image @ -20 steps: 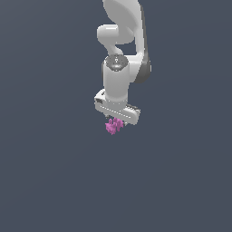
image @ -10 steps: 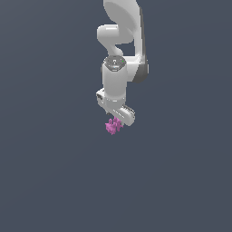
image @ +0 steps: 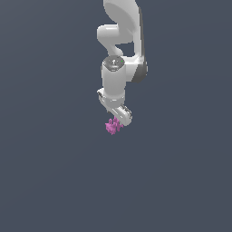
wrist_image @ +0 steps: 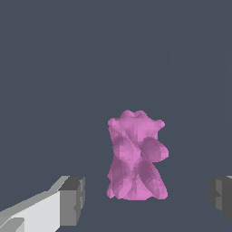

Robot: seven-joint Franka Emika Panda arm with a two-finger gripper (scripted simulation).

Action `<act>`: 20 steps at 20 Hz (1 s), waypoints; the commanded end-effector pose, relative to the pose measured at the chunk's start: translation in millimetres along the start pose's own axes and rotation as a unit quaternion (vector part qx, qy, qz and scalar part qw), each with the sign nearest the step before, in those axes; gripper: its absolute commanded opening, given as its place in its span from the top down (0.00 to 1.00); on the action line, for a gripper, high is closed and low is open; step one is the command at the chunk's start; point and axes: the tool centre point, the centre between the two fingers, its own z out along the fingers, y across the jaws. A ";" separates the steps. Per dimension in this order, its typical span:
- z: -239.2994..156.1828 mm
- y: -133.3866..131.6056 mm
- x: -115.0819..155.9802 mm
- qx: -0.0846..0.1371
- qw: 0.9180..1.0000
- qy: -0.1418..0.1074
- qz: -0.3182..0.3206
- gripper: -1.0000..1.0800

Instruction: Pick up the object and move it to a goal position.

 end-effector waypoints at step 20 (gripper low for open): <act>49.7 1.8 -1.0 0.000 1.000 0.000 0.009 0.04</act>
